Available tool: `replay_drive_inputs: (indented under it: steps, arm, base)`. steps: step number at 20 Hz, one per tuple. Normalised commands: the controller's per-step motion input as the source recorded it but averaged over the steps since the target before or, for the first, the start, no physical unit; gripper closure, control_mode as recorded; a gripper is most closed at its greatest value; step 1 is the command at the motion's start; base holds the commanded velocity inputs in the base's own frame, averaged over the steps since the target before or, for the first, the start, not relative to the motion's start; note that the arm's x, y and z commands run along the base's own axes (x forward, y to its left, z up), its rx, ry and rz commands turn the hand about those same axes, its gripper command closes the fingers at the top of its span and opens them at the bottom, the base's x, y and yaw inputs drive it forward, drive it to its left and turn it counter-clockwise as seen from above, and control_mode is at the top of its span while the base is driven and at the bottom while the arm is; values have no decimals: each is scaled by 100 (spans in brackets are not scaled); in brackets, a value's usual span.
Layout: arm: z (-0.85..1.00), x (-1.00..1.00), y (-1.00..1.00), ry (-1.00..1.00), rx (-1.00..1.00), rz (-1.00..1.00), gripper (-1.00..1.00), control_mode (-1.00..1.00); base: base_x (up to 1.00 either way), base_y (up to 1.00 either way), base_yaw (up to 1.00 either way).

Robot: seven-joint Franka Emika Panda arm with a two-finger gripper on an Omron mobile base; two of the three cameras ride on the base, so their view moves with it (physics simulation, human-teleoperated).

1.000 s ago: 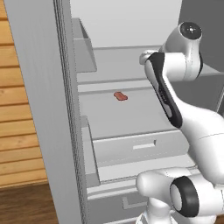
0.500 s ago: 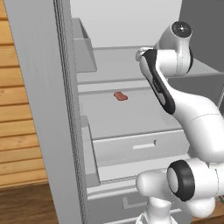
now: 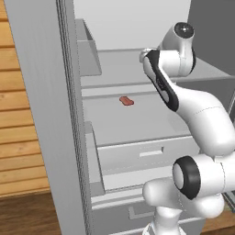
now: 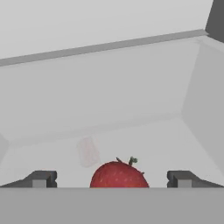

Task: Take the strawberry from the fridge and place it on top of the pancake, located on the dining counter.

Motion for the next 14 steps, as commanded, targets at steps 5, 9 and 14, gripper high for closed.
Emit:
replay_drive_inputs:
  steps: [5,9,14]
  arm:
    - [-7,-15,0,-8,0,0,-100,-100]
    - [-13,-8,0,-5,0,0,-100,-100]
    - [-22,0,0,0,0,0,-100,-100]
  base:
    - [0,0,0]
    - [0,0,0]
    - [0,0,0]
